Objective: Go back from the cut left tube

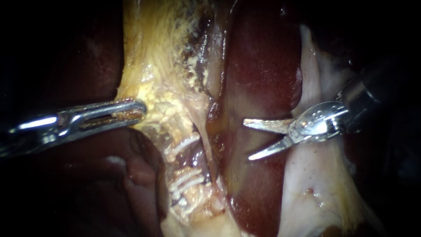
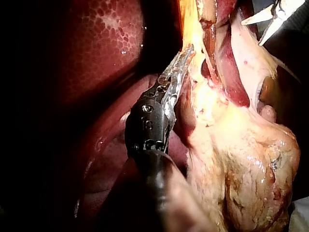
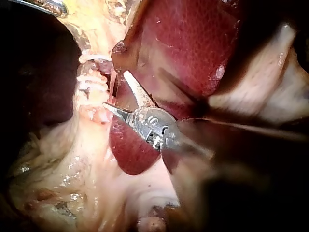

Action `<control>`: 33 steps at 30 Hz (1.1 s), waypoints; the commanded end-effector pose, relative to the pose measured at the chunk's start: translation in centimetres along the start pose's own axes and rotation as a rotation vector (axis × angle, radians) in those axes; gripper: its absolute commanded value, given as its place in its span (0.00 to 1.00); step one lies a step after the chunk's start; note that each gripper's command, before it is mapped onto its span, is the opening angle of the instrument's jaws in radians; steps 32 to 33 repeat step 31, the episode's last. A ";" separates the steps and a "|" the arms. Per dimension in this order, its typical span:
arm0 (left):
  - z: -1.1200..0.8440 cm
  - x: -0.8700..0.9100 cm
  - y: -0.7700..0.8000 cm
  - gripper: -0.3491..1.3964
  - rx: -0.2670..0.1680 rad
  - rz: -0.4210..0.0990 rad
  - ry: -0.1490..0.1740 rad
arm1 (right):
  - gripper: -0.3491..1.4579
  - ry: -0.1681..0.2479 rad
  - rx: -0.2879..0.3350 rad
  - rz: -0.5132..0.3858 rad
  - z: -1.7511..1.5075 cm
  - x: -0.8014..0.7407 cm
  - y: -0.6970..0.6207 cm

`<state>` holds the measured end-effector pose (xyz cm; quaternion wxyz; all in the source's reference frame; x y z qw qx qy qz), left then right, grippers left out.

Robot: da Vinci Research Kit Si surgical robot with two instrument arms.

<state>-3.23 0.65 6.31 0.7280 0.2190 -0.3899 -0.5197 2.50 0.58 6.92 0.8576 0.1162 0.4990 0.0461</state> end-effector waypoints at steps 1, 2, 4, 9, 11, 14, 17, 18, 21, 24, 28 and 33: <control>0.05 0.01 0.03 0.00 0.006 -0.004 0.004 | 0.99 0.001 -0.001 0.000 0.00 0.01 -0.01; 0.11 0.03 0.06 0.00 0.006 -0.008 0.007 | 0.99 0.001 -0.001 0.000 0.00 0.01 -0.01; 0.26 0.07 0.15 0.00 0.007 -0.015 0.016 | 0.99 0.001 -0.001 0.000 0.00 0.00 -0.01; 0.69 0.15 0.32 0.00 0.012 -0.028 0.038 | 0.99 0.002 0.002 -0.006 -0.01 -0.01 0.00; 0.85 0.14 0.35 0.00 0.015 -0.026 0.043 | 0.99 0.002 0.002 -0.006 -0.01 -0.02 0.00; 0.96 0.09 0.37 0.00 0.016 -0.026 0.043 | 0.99 0.002 0.002 -0.006 -0.02 -0.02 0.01; 0.94 0.03 0.34 0.00 0.020 -0.029 0.043 | 0.99 0.005 0.002 -0.005 -0.04 -0.02 0.02; 0.92 0.01 0.33 0.00 0.022 -0.030 0.041 | 0.98 0.008 0.001 -0.004 -0.05 -0.01 0.02; 0.89 -0.02 0.30 0.00 0.027 -0.033 0.041 | 0.98 0.010 0.000 -0.002 -0.07 -0.01 0.04; 0.89 -0.01 0.28 0.00 0.027 -0.033 0.041 | 0.98 0.011 0.001 -0.002 -0.08 0.00 0.04; 0.88 0.00 0.27 0.00 0.027 -0.033 0.041 | 0.98 0.011 0.001 -0.002 -0.08 0.00 0.03; 0.87 0.00 0.25 0.00 0.027 -0.033 0.041 | 0.98 0.011 0.001 -0.002 -0.08 0.01 0.03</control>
